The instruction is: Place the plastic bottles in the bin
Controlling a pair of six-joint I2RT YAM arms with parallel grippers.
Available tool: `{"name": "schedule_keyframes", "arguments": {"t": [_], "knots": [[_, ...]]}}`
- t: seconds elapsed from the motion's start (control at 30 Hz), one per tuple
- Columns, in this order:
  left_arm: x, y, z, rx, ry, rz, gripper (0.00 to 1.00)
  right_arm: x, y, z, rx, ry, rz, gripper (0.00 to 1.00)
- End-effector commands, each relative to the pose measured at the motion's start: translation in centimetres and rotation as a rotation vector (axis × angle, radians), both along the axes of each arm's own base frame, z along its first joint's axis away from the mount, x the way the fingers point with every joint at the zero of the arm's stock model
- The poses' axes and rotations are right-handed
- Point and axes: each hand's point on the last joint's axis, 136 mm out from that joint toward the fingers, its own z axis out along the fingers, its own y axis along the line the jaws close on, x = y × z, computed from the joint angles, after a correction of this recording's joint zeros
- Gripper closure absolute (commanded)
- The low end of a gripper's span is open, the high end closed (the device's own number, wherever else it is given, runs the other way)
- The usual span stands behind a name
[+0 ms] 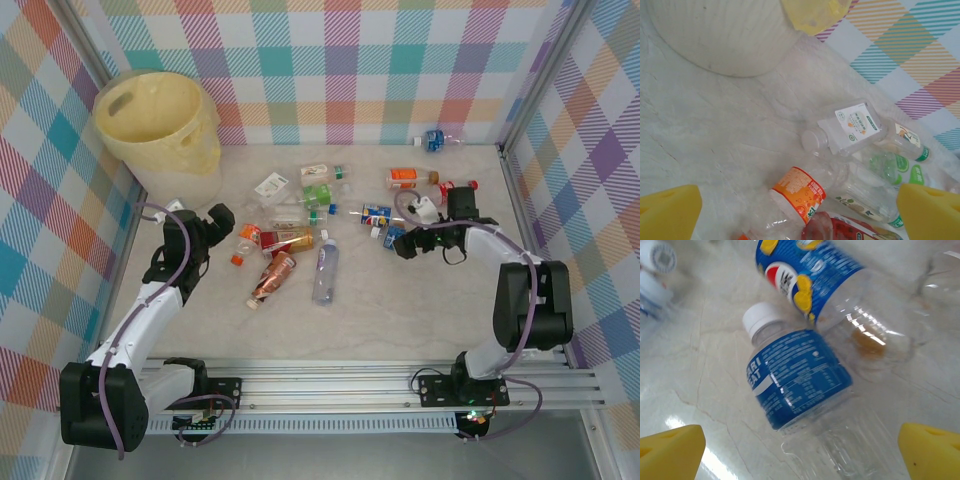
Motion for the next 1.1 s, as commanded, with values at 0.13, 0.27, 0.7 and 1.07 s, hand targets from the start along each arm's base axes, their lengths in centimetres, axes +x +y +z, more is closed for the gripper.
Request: {"name": "schedule_keyframes", "arguments": {"t": [0.13, 0.27, 0.7, 1.07], "knots": [[0.0, 0.1, 0.7, -0.054, 0.005, 0.043, 0.0, -1.2, -1.2, -2.9, -0.224, 0.082, 0.1, 0.04], [0.1, 0.0, 0.6, -0.043, 0.021, 0.03, 0.0, -1.2, -1.5, -3.9, -0.29, 0.103, 0.117, 0.06], [0.9, -0.8, -0.7, -0.069, 0.089, 0.011, 0.0, -1.3, -0.6, -5.2, -0.387, 0.042, 0.156, 0.37], [2.5, -5.3, -1.7, -0.157, 0.151, -0.175, 0.0, -1.1, 3.6, 1.1, -0.079, -0.056, 0.038, 0.61]]}}
